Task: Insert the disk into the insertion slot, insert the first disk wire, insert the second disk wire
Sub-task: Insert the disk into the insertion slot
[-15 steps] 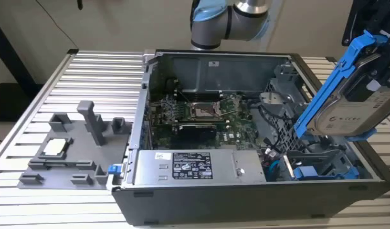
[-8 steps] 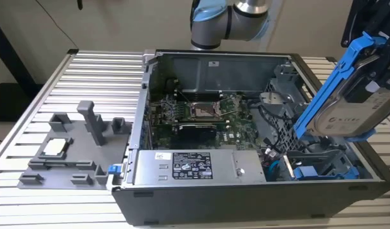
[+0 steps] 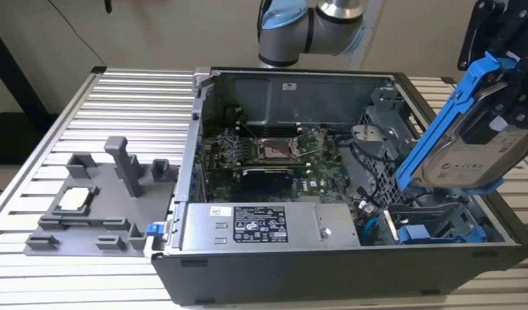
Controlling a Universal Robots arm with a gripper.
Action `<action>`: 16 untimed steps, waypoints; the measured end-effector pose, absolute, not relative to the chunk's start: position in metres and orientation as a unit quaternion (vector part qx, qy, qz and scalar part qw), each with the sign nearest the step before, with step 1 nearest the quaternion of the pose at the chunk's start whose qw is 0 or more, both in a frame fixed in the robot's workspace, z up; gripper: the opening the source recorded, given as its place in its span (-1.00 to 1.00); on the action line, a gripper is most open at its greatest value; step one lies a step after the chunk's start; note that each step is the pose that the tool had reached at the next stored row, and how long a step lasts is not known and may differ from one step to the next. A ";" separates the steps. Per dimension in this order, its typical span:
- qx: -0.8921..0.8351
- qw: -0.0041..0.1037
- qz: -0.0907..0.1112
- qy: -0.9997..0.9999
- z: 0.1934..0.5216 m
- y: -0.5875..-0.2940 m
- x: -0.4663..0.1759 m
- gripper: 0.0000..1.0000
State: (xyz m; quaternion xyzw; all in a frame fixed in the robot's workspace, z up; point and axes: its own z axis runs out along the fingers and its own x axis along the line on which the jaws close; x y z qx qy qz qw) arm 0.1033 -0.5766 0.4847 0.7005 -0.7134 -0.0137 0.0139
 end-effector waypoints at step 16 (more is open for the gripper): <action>0.701 0.011 -0.016 -0.713 0.470 -0.577 0.105 -0.35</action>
